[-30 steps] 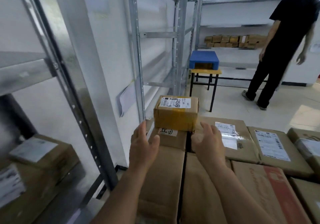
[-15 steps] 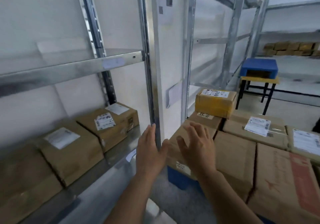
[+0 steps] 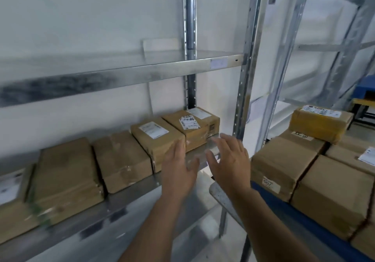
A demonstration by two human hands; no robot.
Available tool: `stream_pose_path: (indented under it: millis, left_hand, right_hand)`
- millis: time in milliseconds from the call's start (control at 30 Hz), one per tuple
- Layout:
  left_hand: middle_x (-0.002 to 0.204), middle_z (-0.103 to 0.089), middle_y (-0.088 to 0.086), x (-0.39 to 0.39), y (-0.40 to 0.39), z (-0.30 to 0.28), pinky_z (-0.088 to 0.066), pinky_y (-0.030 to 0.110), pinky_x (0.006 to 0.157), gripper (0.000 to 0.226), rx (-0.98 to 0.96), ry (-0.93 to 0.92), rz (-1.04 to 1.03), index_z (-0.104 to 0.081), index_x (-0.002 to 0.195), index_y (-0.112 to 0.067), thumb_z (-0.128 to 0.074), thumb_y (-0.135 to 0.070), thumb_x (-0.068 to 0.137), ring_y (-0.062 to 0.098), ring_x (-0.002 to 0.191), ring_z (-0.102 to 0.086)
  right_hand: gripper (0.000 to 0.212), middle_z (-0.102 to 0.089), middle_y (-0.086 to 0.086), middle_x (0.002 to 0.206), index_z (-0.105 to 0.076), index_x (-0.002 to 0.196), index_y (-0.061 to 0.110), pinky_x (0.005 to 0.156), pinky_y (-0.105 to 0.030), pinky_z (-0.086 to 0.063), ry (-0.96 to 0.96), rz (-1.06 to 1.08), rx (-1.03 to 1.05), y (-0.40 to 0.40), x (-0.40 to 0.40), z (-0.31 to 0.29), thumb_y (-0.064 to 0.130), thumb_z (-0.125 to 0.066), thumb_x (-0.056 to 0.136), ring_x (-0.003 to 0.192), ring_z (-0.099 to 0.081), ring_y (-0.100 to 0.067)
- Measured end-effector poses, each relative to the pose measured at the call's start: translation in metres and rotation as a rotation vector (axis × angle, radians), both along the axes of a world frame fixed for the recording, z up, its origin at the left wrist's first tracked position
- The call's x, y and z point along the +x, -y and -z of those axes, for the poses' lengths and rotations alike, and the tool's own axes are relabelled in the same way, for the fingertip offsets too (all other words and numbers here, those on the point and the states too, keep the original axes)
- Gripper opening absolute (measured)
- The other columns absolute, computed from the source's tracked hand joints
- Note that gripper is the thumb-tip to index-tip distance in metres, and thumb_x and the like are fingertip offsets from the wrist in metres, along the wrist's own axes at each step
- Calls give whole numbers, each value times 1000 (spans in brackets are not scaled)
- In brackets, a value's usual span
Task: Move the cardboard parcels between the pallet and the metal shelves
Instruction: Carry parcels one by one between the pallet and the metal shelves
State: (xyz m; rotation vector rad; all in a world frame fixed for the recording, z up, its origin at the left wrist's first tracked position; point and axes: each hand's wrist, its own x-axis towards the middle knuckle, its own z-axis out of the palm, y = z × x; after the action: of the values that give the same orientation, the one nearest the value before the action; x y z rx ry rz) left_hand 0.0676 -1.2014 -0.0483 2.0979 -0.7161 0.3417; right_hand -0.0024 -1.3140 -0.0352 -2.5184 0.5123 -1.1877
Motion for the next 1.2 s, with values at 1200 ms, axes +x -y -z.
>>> stream_pose_path:
  millis: [1200]
  left_hand:
    - [148,-38,6,-10,-530,2,-24,31,108,58,32,-4,-1003,-37,143,-13,-57,-32,91,21,136,-33]
  right_hand:
    - [36,-57,-5,126,-63,119,14,93,-42,-42,-105,-981,-33,-522,120,2,31,-63,87,118,-50,-26]
